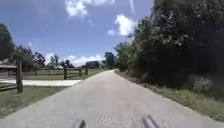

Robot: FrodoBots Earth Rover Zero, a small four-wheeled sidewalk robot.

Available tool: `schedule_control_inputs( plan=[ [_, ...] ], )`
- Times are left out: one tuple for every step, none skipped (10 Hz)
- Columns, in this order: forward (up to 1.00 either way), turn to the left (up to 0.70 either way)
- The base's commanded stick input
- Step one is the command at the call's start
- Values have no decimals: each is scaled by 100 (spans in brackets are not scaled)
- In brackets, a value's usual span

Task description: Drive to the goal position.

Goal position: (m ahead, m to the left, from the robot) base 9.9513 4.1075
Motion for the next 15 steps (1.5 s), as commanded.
schedule_control_inputs(
  plan=[
    [50, 0],
    [50, 0],
    [50, 0],
    [50, 0],
    [50, 0],
    [50, 0],
    [50, 0],
    [50, 0],
    [50, 0],
    [50, 0],
    [50, 0],
    [50, 0],
    [50, 0],
    [50, 0],
    [50, 0]
  ],
)
